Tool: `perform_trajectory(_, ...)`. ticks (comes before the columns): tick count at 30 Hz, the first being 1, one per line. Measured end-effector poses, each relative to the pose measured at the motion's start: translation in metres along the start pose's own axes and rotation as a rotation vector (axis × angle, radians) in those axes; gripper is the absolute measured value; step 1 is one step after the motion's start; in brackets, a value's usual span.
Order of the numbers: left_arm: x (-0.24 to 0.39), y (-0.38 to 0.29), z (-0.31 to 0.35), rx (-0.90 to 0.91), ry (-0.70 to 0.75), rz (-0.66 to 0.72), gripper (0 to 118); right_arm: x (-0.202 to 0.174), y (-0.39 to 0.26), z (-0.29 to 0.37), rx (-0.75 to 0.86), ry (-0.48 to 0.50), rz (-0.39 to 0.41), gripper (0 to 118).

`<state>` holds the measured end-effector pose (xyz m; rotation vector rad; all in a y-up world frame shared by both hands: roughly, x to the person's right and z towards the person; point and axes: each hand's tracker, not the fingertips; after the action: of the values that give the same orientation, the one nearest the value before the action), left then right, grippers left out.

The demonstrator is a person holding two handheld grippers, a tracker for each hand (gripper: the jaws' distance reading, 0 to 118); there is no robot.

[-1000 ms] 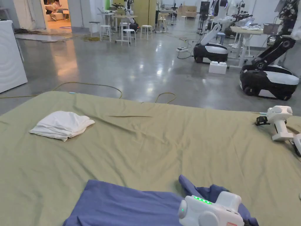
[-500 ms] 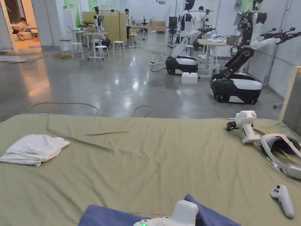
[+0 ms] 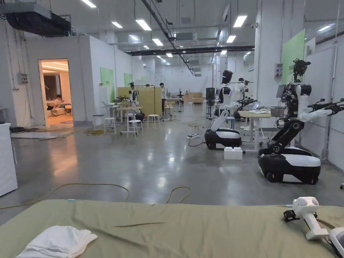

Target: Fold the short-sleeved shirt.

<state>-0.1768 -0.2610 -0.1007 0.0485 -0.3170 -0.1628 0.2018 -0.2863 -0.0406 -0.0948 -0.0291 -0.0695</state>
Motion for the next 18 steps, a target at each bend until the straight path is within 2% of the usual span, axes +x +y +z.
perform_trajectory(2, -0.001, 0.001, 0.017, 0.004, 0.062, -0.005, 60, -0.005, -0.002, 0.007, 0.018, -0.013, 0.002, 0)
perform_trajectory(4, -0.004, -0.003, 0.031, 0.015, 0.121, -0.001, 15, -0.010, -0.007, 0.011, 0.019, -0.014, 0.000, 0)
perform_trajectory(5, -0.005, -0.004, 0.035, 0.002, 0.129, 0.010, 7, -0.011, -0.010, 0.013, 0.019, -0.014, 0.002, 0)
perform_trajectory(7, -0.013, -0.003, 0.039, -0.030, 0.065, 0.082, 0, -0.009, -0.017, 0.019, 0.060, 0.008, 0.024, 0)
perform_trajectory(9, -0.018, -0.005, 0.043, -0.043, 0.077, 0.133, 0, -0.010, -0.014, 0.024, 0.069, 0.002, 0.015, 0)
perform_trajectory(18, -0.026, 0.004, 0.041, -0.002, 0.069, 0.183, 0, -0.006, -0.009, 0.019, 0.039, -0.002, -0.009, 0)
